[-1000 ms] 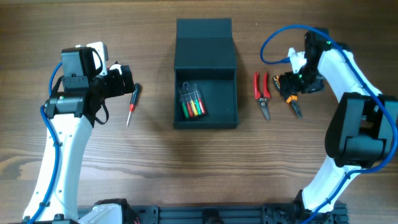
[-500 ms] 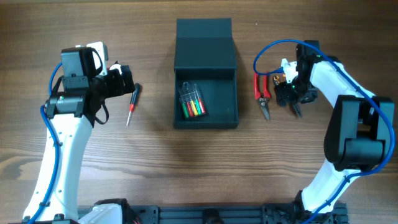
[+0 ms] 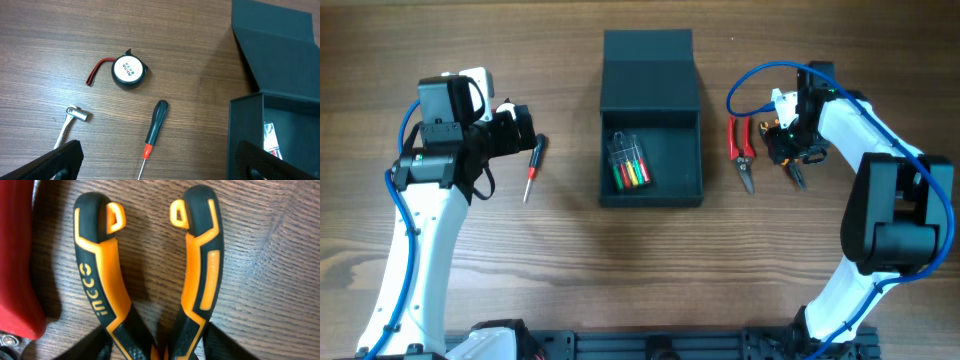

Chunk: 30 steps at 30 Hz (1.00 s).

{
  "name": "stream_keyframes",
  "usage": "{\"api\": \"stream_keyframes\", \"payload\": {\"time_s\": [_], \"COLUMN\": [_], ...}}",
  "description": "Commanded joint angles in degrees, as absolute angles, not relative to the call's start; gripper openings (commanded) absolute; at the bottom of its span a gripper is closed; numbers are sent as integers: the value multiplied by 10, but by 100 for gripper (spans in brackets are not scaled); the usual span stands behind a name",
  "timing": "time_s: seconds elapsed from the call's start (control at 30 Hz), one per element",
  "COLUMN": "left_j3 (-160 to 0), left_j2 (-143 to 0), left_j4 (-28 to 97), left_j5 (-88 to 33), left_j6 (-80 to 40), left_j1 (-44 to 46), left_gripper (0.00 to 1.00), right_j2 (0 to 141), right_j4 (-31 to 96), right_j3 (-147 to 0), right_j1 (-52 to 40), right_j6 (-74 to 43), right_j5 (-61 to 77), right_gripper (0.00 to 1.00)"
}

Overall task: Pack container
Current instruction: 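Grasp the orange-black pliers by the handles with the right gripper, then lower the pliers into the green box and open the right gripper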

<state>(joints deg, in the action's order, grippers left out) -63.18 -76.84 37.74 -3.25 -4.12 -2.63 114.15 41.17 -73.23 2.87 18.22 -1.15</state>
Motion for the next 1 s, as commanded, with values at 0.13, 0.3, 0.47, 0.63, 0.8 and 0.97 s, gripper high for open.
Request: {"api": "stream_keyframes", "payload": {"time_s": [0.13,0.3,0.47,0.63,0.8,0.97], "left_j3": [-643,-644,-644,-644,-644,-644], "left_j2": [-769,-769,-769,-769,-769,-769], "left_j4": [376,376,376,376,376,376], "left_j5": [-31,-31,-31,-31,-31,-31], "left_j6": [-32,-32,-32,-32,-32,-32], "left_j1": [-24,-24,-24,-24,-24,-24], "left_gripper": [100,100,100,100,100,100], "right_j2": [1161,1161,1148,1128,1077,1032], "right_j4": [412,459,536,640,688,657], "right_j3": [-716,-761,-834,-929,-1004,-1020], "right_j1": [30,30,29,1,-79,-180], "right_j6": [98,37,-35,-82,-119,-192], "right_j5": [-53,-51,-44,-25,-25,-25], "right_gripper": [43,31,30,17,16,15]}}
